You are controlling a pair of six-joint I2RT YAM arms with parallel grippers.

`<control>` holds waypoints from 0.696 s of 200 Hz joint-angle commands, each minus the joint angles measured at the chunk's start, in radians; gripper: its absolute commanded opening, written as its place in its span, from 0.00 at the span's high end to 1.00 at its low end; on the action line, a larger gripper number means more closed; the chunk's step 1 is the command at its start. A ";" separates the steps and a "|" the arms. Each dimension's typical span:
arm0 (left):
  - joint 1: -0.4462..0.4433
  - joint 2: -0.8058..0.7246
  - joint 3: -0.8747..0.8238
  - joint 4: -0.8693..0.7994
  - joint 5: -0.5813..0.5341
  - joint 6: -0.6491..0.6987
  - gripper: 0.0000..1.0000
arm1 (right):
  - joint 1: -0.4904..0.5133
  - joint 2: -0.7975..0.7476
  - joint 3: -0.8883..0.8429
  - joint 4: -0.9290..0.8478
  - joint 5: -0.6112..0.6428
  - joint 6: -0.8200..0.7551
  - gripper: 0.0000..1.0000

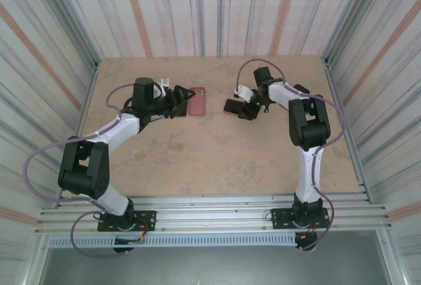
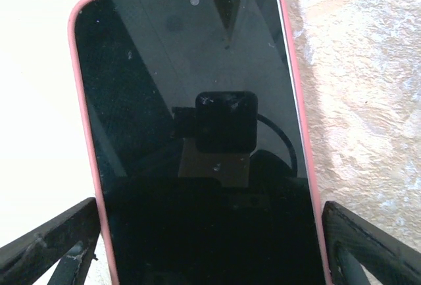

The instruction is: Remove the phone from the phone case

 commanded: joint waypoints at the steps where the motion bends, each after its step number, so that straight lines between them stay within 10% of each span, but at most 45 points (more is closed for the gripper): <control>1: -0.011 -0.001 0.033 -0.036 0.002 0.045 0.09 | 0.007 0.020 -0.023 -0.080 0.103 -0.032 0.18; 30: -0.011 0.003 0.029 -0.032 0.003 0.041 0.10 | 0.013 0.014 -0.018 -0.073 0.085 -0.026 0.34; 139: -0.036 0.037 0.064 -0.034 -0.006 0.052 0.10 | 0.021 -0.187 -0.207 0.175 -0.024 0.182 0.49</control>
